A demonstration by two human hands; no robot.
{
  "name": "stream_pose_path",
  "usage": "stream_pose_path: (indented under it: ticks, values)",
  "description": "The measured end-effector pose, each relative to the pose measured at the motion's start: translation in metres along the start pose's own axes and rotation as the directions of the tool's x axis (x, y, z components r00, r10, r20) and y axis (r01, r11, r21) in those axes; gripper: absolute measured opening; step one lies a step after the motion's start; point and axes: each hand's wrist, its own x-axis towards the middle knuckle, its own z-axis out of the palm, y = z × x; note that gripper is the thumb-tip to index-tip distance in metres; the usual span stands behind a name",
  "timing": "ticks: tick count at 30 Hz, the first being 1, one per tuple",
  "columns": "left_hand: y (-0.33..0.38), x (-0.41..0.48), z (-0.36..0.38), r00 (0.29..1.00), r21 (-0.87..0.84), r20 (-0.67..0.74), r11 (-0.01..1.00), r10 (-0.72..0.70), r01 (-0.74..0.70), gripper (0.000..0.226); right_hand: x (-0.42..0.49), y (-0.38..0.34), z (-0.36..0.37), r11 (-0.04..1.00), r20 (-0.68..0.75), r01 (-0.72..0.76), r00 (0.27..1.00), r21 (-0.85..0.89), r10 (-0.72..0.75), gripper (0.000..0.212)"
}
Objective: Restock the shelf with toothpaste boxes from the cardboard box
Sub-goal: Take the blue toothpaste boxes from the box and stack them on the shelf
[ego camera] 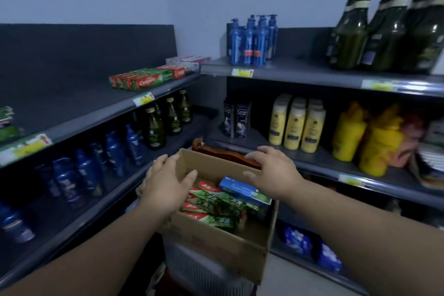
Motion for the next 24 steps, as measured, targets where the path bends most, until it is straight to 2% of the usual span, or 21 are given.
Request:
stream_pose_path:
  ticks: [6,12,17,24]
  values:
    - [0.009,0.019,0.057,0.992,0.046,0.124,0.999,0.012,-0.018,0.062,-0.004,0.054,0.032,0.989,0.082,-0.125,0.989,0.072,0.119,0.044]
    - [-0.004,0.068,0.108,0.965,0.009,0.258,0.999,0.04,-0.044,0.057,0.029,0.076,0.073,0.974,0.155,-0.206,0.97,0.093,0.19,0.04]
    - [-0.021,0.118,0.146,0.935,0.031,0.341,0.993,0.097,-0.114,0.059,0.076,0.075,0.107,0.972,0.218,-0.23,0.952,0.053,0.213,0.047]
    - [-0.044,0.15,0.182,0.856,-0.04,0.487,0.983,0.174,-0.178,0.054,0.119,0.079,0.158,0.945,0.368,-0.317,0.872,-0.077,0.323,0.061]
